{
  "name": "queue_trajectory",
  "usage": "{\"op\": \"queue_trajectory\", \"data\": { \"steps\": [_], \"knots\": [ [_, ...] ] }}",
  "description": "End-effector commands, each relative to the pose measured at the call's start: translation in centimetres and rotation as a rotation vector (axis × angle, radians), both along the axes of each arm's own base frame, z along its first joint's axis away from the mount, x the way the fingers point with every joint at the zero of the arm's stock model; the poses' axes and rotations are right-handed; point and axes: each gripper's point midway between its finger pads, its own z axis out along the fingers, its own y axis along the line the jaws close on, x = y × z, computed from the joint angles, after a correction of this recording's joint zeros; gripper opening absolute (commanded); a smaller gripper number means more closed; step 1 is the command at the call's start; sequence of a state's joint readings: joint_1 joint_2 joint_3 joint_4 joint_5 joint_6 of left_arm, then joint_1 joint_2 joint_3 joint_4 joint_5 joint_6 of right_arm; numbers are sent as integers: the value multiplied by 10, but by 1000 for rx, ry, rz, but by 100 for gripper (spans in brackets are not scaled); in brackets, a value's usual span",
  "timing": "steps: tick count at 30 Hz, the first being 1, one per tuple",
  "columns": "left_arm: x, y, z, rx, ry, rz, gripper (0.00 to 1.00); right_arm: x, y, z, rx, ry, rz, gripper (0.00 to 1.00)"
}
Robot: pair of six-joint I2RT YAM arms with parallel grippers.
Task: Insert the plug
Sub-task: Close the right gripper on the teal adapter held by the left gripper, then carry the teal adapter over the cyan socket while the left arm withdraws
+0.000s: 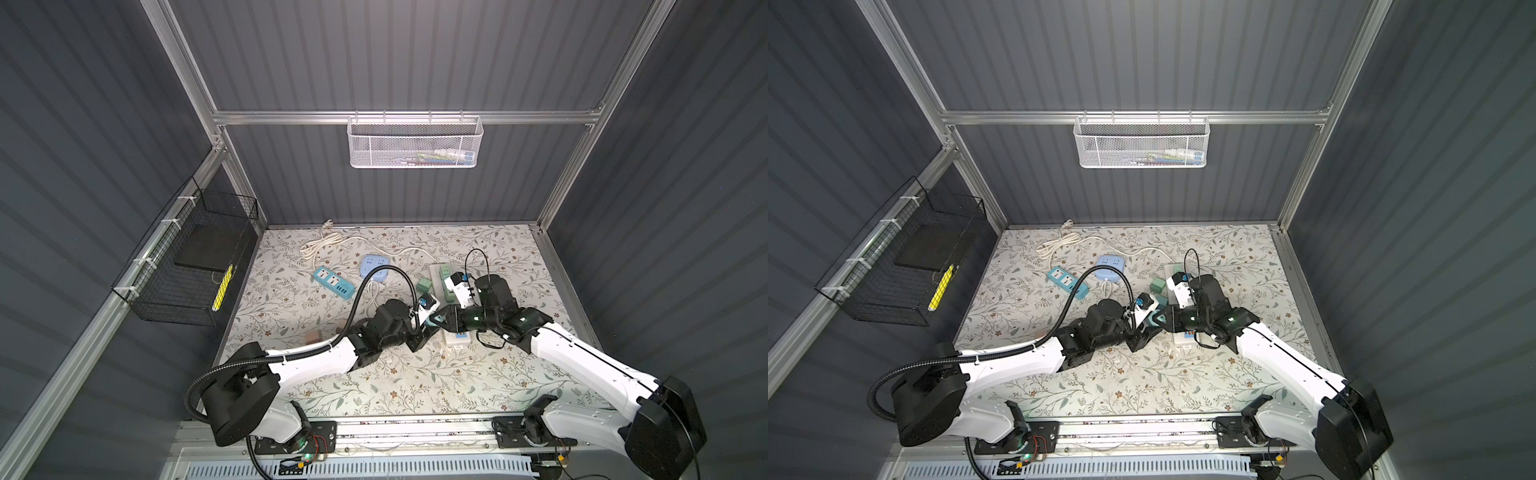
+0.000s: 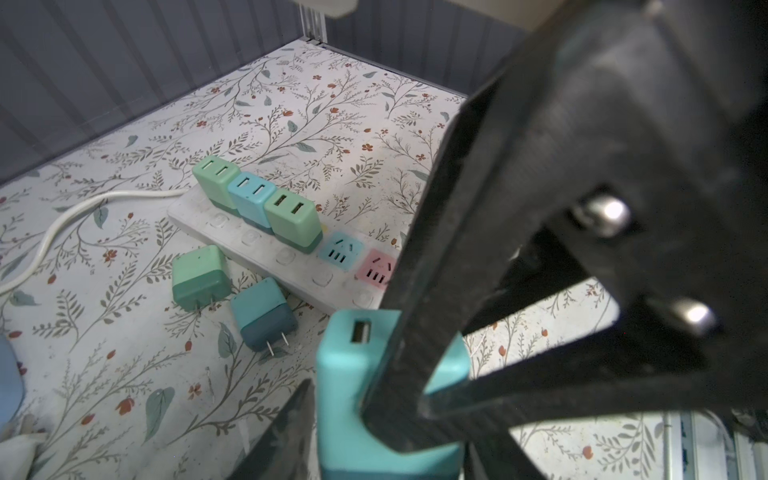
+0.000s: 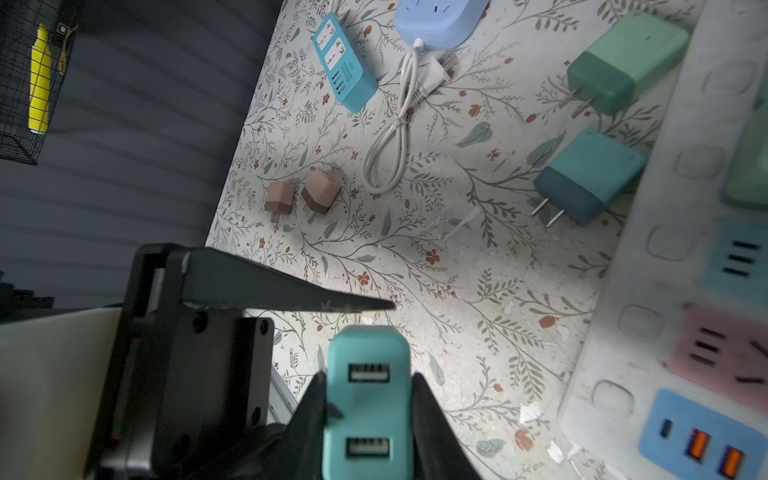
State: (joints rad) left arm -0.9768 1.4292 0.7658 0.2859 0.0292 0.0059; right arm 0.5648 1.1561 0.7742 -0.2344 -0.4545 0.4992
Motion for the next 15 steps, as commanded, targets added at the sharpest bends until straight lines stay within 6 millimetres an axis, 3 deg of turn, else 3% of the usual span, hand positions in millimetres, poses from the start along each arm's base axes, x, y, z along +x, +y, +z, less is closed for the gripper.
{"op": "queue_trajectory", "data": {
  "steps": [1,7,11,15],
  "knots": [
    [9,14,22,-38,-18,116,65,10,-17,9,-66,-96,-75,21],
    [20,75,39,-198,-11,422,82,37,-75,-7,-321,-247,-323,18],
    [22,115,34,-265,19,599,89,47,-94,-20,-392,-304,-413,17],
    [20,141,28,-281,22,695,92,56,-96,-32,-426,-326,-427,17]
  ]
}}
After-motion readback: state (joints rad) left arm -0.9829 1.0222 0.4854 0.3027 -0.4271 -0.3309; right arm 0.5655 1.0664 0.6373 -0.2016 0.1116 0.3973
